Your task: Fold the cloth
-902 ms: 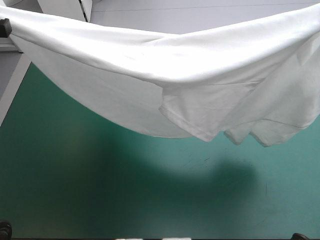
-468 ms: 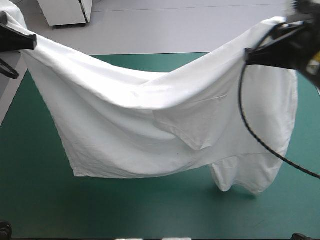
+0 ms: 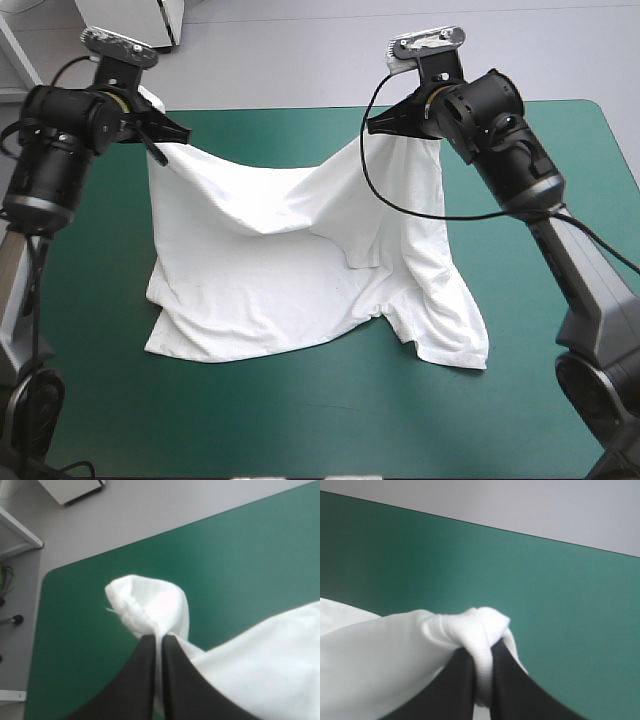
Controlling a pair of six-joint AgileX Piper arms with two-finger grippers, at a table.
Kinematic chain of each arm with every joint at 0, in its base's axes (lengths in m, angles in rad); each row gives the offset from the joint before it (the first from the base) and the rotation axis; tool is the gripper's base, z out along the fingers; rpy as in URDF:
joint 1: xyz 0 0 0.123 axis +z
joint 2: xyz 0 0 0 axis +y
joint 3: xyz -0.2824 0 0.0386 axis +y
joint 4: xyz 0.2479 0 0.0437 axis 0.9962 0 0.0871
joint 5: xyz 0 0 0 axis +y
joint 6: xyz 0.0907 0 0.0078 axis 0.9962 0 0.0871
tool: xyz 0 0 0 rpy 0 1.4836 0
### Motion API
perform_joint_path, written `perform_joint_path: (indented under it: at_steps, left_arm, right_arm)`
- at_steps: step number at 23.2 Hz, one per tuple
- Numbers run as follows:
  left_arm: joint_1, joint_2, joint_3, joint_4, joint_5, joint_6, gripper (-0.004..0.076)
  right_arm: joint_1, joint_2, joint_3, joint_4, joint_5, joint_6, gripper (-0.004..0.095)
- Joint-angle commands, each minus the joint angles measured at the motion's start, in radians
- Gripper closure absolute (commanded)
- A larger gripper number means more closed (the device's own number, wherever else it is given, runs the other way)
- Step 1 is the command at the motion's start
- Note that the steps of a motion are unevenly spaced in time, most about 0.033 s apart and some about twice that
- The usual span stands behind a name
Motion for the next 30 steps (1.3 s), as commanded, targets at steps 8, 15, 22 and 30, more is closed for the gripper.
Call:
perform_joint_path:
  at_steps: [8, 15, 22, 30]
  left_arm:
    - [0.142, 0.255, -0.015, -0.321, -0.357, -0.015, 0.0733]
    - [0.145, 0.382, -0.017, -0.352, -0.515, -0.013, 0.0404]
    - [0.145, 0.242, -0.168, -0.291, -0.038, -0.011, 0.0042]
    - [0.145, 0.115, -0.067, -0.296, 0.278, 0.022, 0.0109]
  right_arm:
    - [-0.117, 0.201, -0.021, 0.020, -0.334, 0.015, 0.0926]
    - [-0.175, 0.297, -0.035, 0.172, -0.419, -0.050, 0.0093]
    - [-0.177, 0.025, -0.033, 0.115, -0.012, -0.104, 0.0009]
    - [-0.180, -0.144, 0.277, 0.145, 0.165, -0.119, 0.0009]
